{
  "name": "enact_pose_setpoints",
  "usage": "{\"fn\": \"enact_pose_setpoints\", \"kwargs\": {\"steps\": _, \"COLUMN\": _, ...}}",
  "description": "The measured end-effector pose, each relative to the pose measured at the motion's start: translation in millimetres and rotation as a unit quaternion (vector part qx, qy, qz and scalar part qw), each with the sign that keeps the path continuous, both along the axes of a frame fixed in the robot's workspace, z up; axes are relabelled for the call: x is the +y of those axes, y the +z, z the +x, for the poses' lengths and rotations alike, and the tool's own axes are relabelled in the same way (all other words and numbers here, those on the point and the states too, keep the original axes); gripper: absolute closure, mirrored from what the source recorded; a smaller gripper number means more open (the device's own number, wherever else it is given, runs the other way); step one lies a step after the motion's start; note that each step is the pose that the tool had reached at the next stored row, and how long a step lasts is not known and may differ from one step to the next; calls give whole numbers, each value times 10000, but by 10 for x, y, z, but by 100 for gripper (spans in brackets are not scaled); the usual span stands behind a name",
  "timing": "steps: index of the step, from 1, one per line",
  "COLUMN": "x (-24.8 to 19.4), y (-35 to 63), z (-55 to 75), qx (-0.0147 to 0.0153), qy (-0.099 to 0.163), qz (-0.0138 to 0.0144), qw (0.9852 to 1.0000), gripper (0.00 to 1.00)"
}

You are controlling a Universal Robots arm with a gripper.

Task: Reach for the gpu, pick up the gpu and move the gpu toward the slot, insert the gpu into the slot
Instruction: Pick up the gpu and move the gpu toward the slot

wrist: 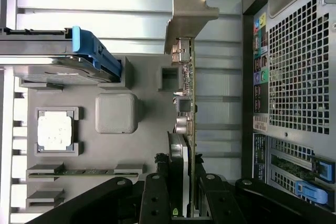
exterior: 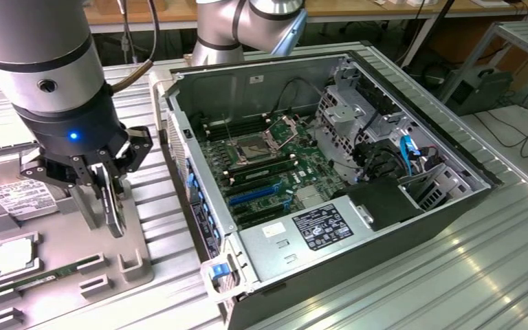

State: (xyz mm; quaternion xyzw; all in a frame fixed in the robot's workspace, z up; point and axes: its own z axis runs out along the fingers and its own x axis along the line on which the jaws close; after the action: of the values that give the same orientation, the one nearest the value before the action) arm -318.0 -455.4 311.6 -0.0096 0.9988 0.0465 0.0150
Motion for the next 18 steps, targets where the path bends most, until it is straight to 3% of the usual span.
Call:
{"fn": "enact_pose_setpoints", "kwargs": {"steps": 14, "x": 0, "y": 74, "z": 0, "qx": 0, "qy": 0, "qz": 101, "qw": 9999, "gripper": 72}}
{"fn": "enact_pose_setpoints", "kwargs": {"steps": 18, "x": 0, "y": 94, "z": 0, "qx": 0, "qy": 0, "qz": 162, "qw": 9999, "gripper": 72}}
